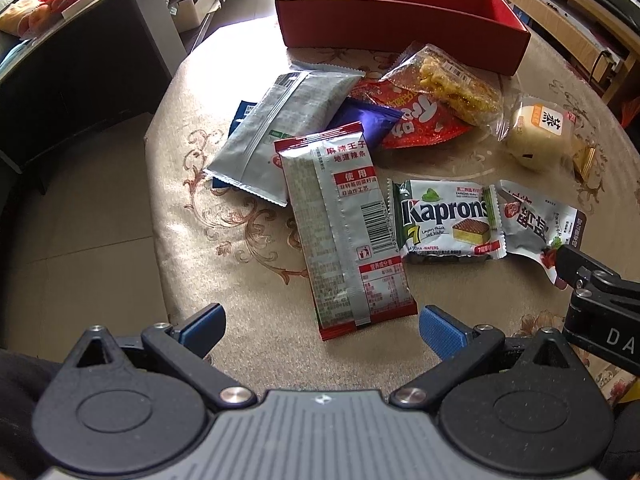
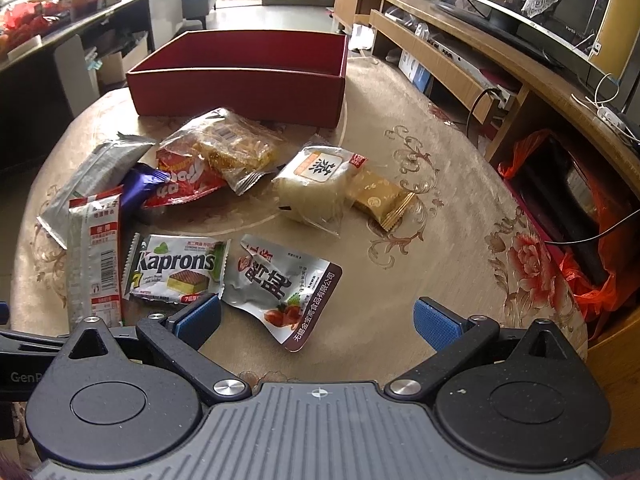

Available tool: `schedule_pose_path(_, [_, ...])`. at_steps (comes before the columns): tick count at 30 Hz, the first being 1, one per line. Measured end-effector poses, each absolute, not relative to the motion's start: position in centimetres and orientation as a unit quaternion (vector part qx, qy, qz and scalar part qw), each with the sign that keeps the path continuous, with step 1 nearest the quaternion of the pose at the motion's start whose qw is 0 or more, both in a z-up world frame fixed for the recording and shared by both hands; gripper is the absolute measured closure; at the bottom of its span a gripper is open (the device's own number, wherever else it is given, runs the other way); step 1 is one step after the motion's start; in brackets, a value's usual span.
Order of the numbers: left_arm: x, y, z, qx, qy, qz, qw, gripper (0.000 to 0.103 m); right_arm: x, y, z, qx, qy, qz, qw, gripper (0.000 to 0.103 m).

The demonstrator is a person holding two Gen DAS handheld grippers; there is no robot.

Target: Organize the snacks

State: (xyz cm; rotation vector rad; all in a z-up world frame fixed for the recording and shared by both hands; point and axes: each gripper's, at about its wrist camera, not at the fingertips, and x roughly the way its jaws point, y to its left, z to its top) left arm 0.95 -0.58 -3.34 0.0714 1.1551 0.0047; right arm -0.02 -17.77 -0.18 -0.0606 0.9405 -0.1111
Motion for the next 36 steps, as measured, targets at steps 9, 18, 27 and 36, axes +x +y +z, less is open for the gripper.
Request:
schedule_pose_path(9, [0.98, -0.38, -3.09, 0.032, 0.541, 0.009, 0.84, 0.002, 0.04, -17.71, -0.32, -0.034, 0.457, -0.053, 0.887, 0.0])
schedule_pose_path(18, [1.0, -0.25, -2.81, 0.035, 0.531, 0.018, 0.847, 0.002, -0.05, -17.44, -0.54, -0.042, 0.464, -0.047, 0.883, 0.0])
schedule_pose_path(27, [1.0, -0.27, -2.78, 0.039, 0.528, 0.02, 0.848, 0.002, -0.05, -17.34, -0.63, -0.047, 0.467, -0.047, 0.882, 0.0])
schedule_pose_path(36, [0.98, -0.28, -2.9, 0.045, 0.53, 0.021, 0.846, 0.002, 0.0, -17.31, -0.9, -0.049, 0.474, -0.047, 0.878, 0.0])
